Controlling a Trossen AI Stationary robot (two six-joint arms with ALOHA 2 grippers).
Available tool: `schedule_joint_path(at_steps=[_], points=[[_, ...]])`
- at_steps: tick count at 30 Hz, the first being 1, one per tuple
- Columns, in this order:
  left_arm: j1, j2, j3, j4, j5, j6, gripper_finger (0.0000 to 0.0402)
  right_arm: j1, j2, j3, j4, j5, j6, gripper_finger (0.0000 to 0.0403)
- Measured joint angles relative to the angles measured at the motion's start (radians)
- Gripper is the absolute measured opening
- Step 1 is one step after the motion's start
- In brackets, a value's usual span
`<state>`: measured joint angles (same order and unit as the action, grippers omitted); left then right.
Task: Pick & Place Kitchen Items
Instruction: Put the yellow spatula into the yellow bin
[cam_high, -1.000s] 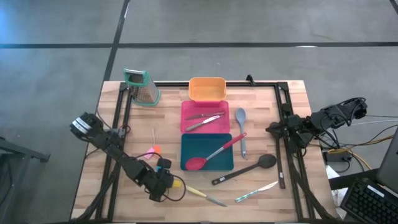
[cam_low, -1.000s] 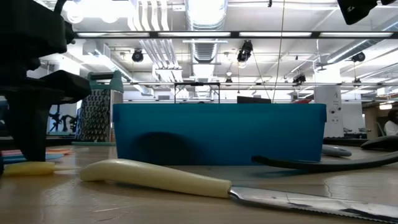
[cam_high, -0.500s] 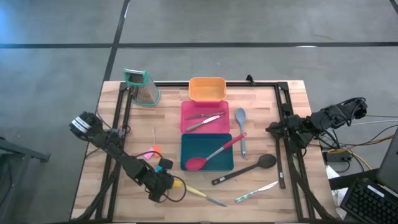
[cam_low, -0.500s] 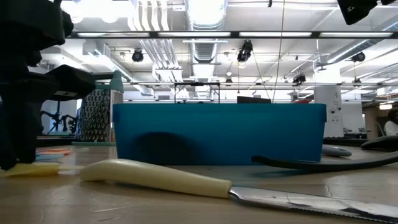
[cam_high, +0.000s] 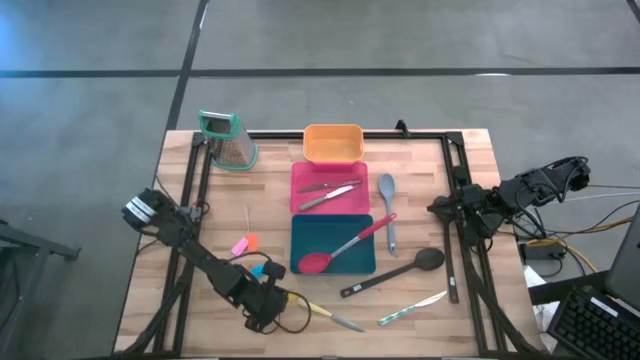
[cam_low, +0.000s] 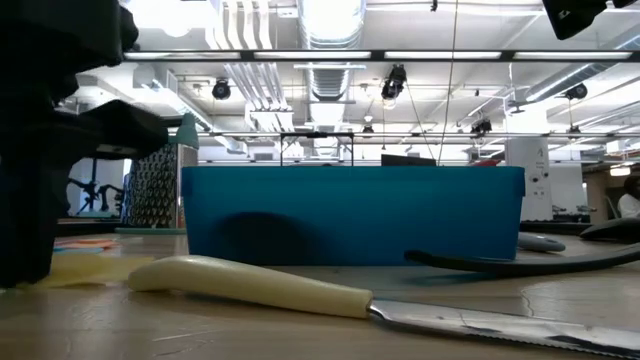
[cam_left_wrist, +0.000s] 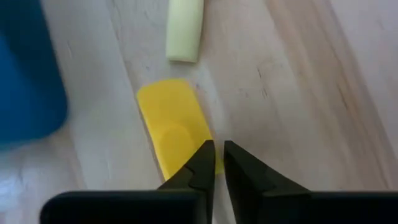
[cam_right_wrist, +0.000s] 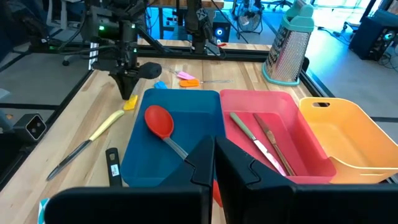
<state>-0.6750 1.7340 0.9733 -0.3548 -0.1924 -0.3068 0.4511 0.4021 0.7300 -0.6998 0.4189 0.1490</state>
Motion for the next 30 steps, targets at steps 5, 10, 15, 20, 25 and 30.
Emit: schedule_joint_path(at_steps=[5,10,15,20,25,30], points=[[-0.003,-0.016,0.103,-0.102,-0.004,0.023,0.0081,0.0,0.0,0.0,0.0,0.0,0.0,0.0008],[-0.004,-0.015,0.152,-0.15,-0.01,0.071,0.0142,0.0,0.0,0.0,0.0,0.0,0.0,0.0008],[0.011,-0.013,0.122,-0.153,-0.012,0.176,0.0198,0.0,0.0,0.0,0.0,0.0,0.0,0.0008],[0.051,-0.012,0.085,-0.154,-0.01,0.205,0.0227,0.0,0.0,0.0,0.0,0.0,0.0,0.0008],[0.092,-0.013,0.068,-0.136,0.079,0.203,0.0231,0.0,0.0,0.0,0.0,0.0,0.0,0.0008],[0.113,-0.013,0.036,-0.077,0.112,0.227,0.0232,0.0,0.0,0.0,0.0,0.0,0.0,0.0008]])
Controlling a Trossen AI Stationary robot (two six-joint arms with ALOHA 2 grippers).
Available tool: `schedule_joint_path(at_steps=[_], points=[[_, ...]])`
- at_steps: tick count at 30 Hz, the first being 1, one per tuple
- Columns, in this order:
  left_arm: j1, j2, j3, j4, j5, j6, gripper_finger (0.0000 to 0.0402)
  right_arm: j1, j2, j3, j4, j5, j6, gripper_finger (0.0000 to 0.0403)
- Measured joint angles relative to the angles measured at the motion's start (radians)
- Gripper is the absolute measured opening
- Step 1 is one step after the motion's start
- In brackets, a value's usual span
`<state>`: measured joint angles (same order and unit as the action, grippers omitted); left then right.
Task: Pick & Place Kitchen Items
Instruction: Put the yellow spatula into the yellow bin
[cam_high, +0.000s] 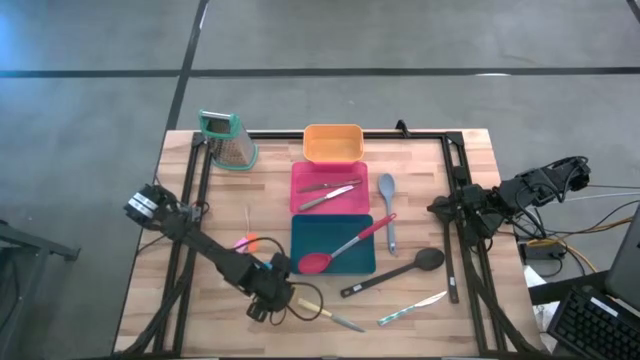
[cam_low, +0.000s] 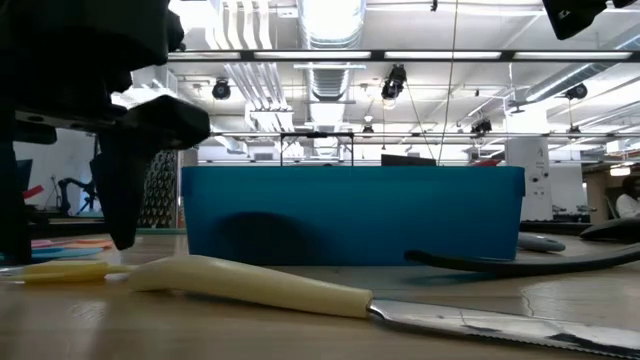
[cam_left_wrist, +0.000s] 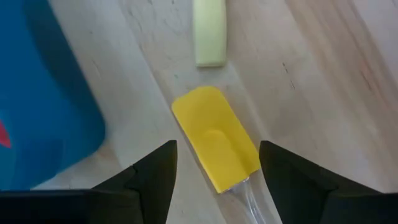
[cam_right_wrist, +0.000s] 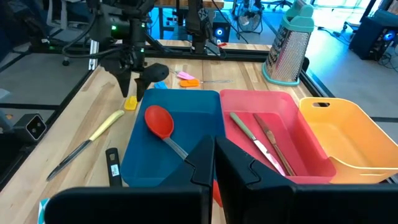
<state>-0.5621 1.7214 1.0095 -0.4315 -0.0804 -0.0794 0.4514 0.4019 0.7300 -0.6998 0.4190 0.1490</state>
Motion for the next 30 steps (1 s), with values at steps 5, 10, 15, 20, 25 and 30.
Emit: schedule_joint_path(at_steps=[5,10,15,20,25,30], points=[[0.006,0.0,-0.029,0.049,0.01,0.015,0.0232,0.0,0.0,0.0,0.0,0.0,0.0,0.0008],[0.006,0.004,-0.07,0.101,0.028,-0.005,0.0232,0.0,0.0,0.0,0.0,0.0,0.0,0.0008],[0.006,0.06,-0.073,0.107,0.046,-0.002,0.0229,0.0,0.0,0.0,0.0,0.0,0.0,0.0008],[0.006,0.111,-0.07,0.106,0.05,0.018,0.0211,0.0,0.0,0.0,0.0,0.0,0.0,0.0008],[0.006,0.126,-0.07,0.104,0.069,0.063,0.014,0.0,0.0,0.0,0.0,0.0,0.0,0.0008],[0.007,0.121,-0.068,0.104,0.095,0.082,0.0094,0.0,0.0,0.0,0.0,0.0,0.0,0.0008]])
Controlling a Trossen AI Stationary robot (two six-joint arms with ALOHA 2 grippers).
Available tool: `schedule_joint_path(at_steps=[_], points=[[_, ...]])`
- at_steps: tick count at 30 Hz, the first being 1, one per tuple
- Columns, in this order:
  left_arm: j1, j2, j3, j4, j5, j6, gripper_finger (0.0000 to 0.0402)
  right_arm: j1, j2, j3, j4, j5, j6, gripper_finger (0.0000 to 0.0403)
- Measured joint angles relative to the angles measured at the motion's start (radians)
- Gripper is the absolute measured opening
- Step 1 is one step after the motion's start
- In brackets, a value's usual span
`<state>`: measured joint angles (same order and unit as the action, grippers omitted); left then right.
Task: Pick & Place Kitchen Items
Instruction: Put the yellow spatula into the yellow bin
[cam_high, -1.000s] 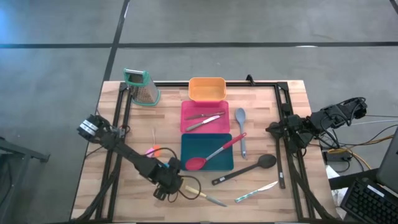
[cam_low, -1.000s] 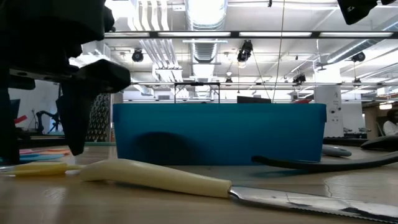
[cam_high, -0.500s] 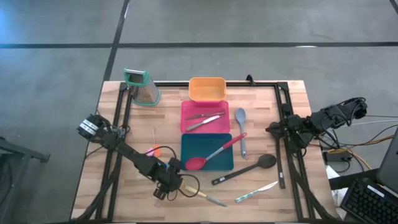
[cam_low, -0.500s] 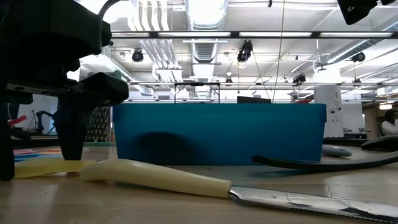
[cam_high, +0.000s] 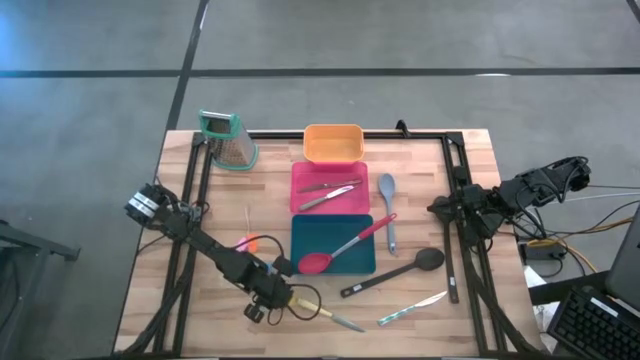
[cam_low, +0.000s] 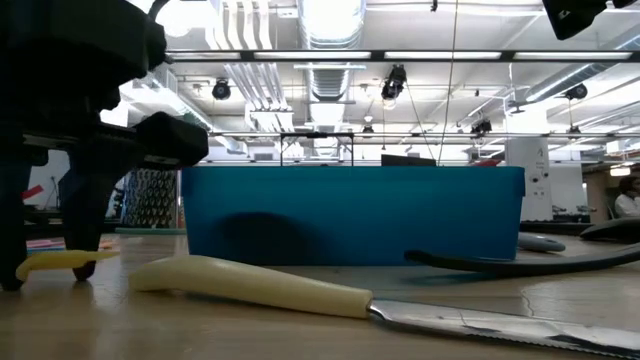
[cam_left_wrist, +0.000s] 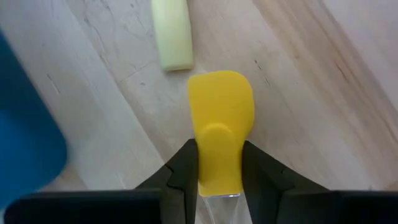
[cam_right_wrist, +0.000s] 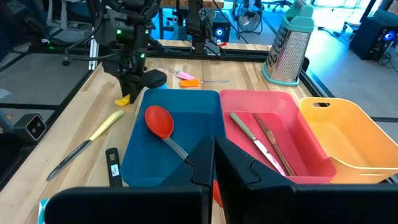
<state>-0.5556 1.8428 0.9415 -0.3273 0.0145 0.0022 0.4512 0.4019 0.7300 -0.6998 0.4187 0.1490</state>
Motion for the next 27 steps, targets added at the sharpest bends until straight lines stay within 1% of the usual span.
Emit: schedule_joint_path(at_steps=[6,11,15,18,21,24,27], points=[[0.0,-0.023,0.068,-0.061,0.03,-0.022,0.0094,0.0,0.0,0.0,0.0,0.0,0.0,0.0008],[-0.003,-0.055,0.186,-0.21,0.054,-0.023,0.0094,0.0,0.0,0.0,0.0,0.0,0.0,0.0008],[-0.004,-0.105,0.31,-0.293,0.037,0.014,0.0094,0.0,0.0,0.0,0.0,0.0,0.0,0.0008],[-0.003,-0.113,0.397,-0.385,-0.038,0.066,0.0094,0.0,0.0,0.0,0.0,0.0,0.0,0.0008],[0.003,-0.132,0.483,-0.437,-0.186,0.158,0.0094,0.0,0.0,0.0,0.0,0.0,0.0,0.0008],[0.018,-0.147,0.546,-0.434,-0.339,0.277,0.0094,0.0,0.0,0.0,0.0,0.0,0.0,0.0008],[0.05,-0.155,0.583,-0.389,-0.449,0.395,0.0094,0.0,0.0,0.0,0.0,0.0,0.0,0.0008]])
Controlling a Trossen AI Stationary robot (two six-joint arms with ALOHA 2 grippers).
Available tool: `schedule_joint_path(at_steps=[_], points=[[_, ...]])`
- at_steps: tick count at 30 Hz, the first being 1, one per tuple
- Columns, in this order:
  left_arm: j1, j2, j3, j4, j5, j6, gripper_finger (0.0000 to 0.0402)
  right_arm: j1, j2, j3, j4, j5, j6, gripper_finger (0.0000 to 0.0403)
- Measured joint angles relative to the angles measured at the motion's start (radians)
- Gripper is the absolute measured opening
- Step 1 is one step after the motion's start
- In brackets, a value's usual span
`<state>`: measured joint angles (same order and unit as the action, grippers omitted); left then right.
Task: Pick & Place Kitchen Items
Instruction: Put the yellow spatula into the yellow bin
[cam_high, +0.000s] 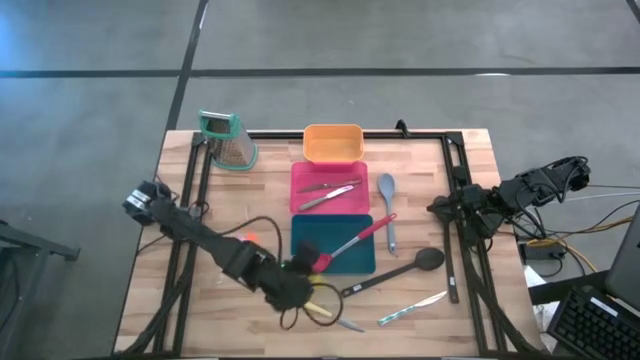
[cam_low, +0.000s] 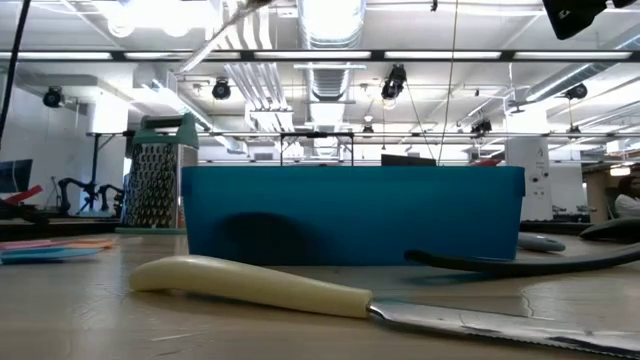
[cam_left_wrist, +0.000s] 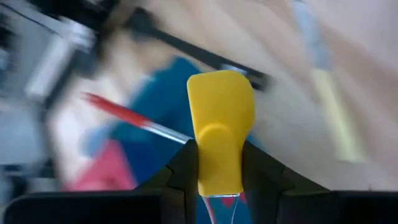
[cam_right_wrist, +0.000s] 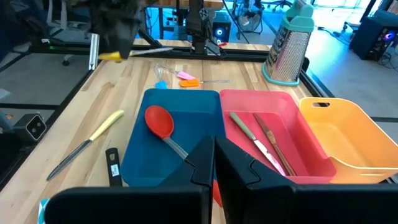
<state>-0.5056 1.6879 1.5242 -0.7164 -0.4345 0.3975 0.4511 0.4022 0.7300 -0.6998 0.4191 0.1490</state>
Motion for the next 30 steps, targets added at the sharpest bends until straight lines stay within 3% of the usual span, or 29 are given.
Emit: schedule_joint_path(at_steps=[4,10,18,30], points=[[0.082,-0.025,0.021,0.146,-0.011,0.155,0.0094,0.0,0.0,0.0,0.0,0.0,0.0,0.0008],[0.283,-0.034,0.013,0.268,0.128,0.248,0.0094,0.0,0.0,0.0,0.0,0.0,0.0,0.0008],[0.609,-0.035,0.012,0.348,0.435,0.171,0.0094,0.0,0.0,0.0,0.0,0.0,0.0,0.0008],[0.924,-0.022,0.01,0.53,0.642,0.038,0.0094,0.0,0.0,0.0,0.0,0.0,0.0,0.0008]])
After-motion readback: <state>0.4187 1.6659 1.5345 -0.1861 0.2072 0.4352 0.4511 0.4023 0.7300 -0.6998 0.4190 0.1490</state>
